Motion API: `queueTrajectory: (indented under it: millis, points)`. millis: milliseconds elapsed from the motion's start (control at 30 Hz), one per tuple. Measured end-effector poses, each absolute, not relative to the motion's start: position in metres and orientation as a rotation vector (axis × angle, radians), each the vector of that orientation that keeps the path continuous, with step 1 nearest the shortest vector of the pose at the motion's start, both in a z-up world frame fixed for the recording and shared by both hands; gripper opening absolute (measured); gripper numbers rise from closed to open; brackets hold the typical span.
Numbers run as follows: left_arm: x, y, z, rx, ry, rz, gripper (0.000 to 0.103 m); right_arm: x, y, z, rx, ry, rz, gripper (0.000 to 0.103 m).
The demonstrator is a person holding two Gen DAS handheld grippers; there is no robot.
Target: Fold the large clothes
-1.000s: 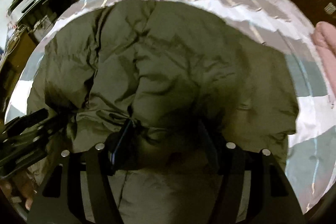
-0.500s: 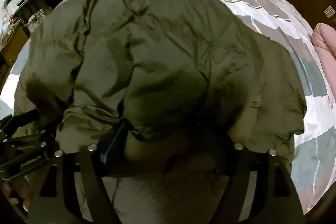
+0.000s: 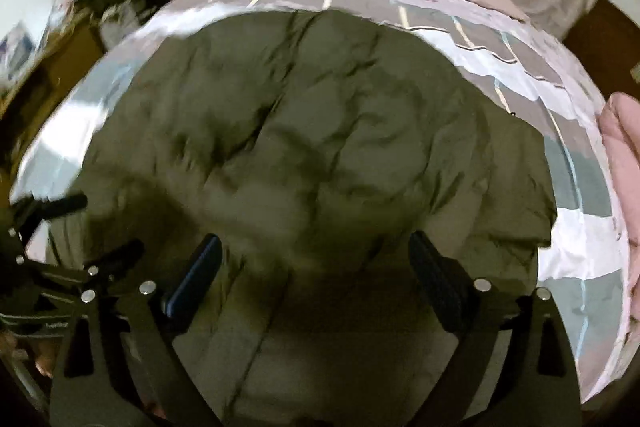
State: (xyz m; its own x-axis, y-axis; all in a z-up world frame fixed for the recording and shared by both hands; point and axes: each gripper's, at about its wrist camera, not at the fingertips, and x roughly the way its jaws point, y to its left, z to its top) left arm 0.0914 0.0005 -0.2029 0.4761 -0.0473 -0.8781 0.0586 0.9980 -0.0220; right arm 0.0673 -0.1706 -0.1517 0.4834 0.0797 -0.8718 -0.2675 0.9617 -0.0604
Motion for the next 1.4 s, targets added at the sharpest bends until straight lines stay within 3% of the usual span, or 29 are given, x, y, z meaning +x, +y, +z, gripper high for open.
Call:
queueTrajectory:
  millis: [167, 233, 467, 1067, 1167, 1400]
  points:
    - [0.070, 0.001, -0.257, 0.072, 1.198, -0.037, 0.101, 0.043, -0.157, -0.229, -0.242, 1.168, 0.146, 0.094]
    - [0.067, 0.000, -0.269, 0.078, 1.204, -0.022, 0.101, 0.038, -0.158, -0.257, -0.216, 1.163, 0.124, 0.102]
    - [0.072, 0.000, -0.294, 0.089, 1.207, -0.013, 0.101, 0.057, -0.158, -0.269, -0.210, 1.224, 0.142, 0.102]
    - [0.033, -0.007, -0.300, 0.108, 1.065, -0.013, 0.101, 0.019, -0.145, -0.285, -0.203, 1.006, 0.061, 0.102]
    - [0.020, -0.003, -0.287, 0.085, 1.071, -0.024, 0.101, 0.014, -0.146, -0.272, -0.193, 1.038, 0.034, 0.102]
    - [-0.056, 0.034, -0.224, -0.163, 0.977, -0.142, 0.101, -0.057, -0.148, -0.162, 0.181, 0.796, 0.192, 0.102]
